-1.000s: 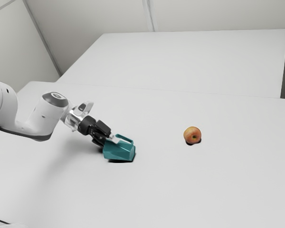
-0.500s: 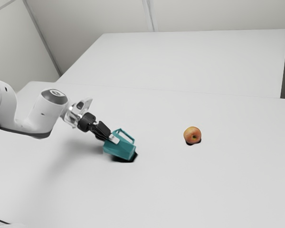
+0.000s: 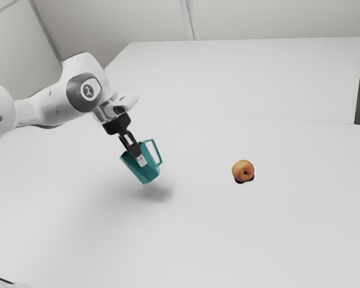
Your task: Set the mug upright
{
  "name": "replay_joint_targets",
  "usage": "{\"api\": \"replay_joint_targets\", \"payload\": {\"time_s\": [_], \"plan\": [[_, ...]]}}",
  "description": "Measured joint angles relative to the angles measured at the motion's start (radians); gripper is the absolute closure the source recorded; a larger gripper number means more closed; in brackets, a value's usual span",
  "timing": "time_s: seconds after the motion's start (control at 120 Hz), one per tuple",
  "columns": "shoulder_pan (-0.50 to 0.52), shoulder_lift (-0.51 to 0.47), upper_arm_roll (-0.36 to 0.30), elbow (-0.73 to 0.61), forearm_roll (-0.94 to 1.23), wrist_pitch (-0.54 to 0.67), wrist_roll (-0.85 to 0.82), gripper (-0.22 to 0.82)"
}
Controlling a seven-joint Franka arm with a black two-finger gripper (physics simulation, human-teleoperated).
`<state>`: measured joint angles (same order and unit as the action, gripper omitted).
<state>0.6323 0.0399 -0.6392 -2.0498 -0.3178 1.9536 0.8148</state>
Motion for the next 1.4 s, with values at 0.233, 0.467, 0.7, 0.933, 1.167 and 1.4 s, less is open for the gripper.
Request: {"api": "replay_joint_targets", "payload": {"time_s": [0.233,0.467,0.7,0.933,1.167,1.4], "plan": [[-0.012,-0.029,-0.055,-0.065,0.237,0.137,-0.179,0.77],[-0.031,-0.051,-0.073,-0.154,0.302,0.228,-0.341,0.78],[-0.055,-0.049,-0.074,-0.193,0.314,0.286,-0.458,0.77],[-0.065,-0.039,-0.076,-0.218,0.316,0.328,-0.54,0.77],[-0.067,-0.03,-0.078,-0.227,0.311,0.345,-0.591,0.72],[-0.048,-0.031,-0.079,-0.233,0.302,0.348,-0.613,0.31]]}}
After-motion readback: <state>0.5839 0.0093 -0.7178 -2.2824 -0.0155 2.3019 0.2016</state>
